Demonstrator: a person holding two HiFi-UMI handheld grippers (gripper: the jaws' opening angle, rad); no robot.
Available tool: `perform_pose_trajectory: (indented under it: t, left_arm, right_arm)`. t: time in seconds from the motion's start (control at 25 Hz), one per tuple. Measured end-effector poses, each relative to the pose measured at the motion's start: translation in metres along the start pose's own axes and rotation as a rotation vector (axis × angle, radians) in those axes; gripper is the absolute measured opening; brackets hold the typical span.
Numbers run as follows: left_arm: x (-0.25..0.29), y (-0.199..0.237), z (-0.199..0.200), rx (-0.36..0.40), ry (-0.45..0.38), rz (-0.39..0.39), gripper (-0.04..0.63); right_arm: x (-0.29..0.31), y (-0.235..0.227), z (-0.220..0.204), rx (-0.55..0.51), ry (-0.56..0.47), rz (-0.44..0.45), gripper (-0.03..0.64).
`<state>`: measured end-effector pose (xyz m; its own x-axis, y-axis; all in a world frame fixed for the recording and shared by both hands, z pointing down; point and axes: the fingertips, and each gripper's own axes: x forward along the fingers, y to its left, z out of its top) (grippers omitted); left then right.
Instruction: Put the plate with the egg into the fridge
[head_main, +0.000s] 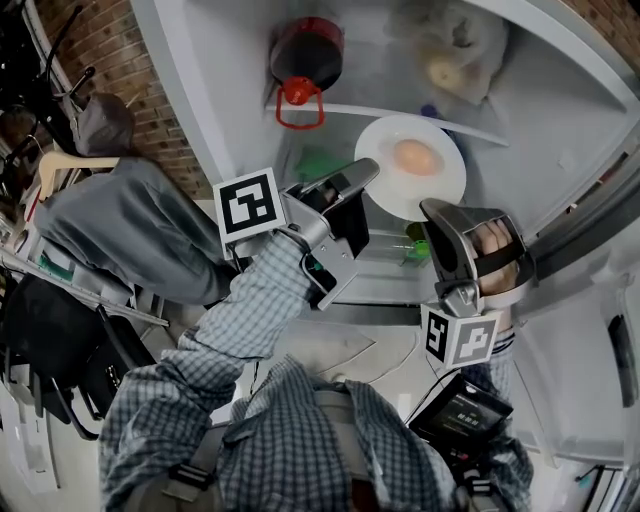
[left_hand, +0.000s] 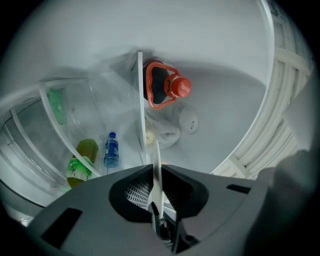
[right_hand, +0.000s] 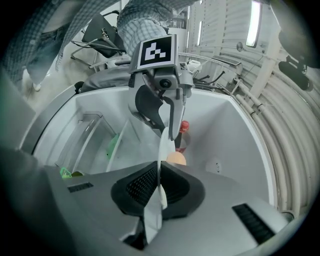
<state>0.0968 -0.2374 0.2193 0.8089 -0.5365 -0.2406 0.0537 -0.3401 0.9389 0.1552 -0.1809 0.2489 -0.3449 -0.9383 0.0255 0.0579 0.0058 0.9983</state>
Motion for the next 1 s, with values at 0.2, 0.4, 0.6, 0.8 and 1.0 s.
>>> perform_pose_trajectory:
  t: [0.2, 0.4, 0.6, 0.8, 1.0]
  left_arm:
    - [0.009, 0.0, 0.011, 0.009, -0.014, -0.007, 0.023]
    - [0.017, -0.005, 0.019, 0.038, -0.018, -0.025, 0.023]
    - [0.019, -0.01, 0.025, 0.096, -0.052, -0.056, 0.023]
    - [0.027, -0.017, 0.027, 0.162, -0.074, -0.12, 0.032]
    - [0.033, -0.027, 0.024, 0.253, -0.074, -0.201, 0.059]
  right_arm:
    - [0.011, -0.004, -0.005, 0.01, -0.005, -0.002, 0.017]
    - [0.02, -0.011, -0.012, 0.005, -0.002, -0.014, 0.017]
    - [0.028, -0.016, -0.015, -0.013, 0.014, -0.026, 0.017]
    - [0.032, -0.02, -0.022, -0.02, 0.034, -0.032, 0.017]
    - [0.033, -0.024, -0.027, 0.002, 0.036, -0.021, 0.017]
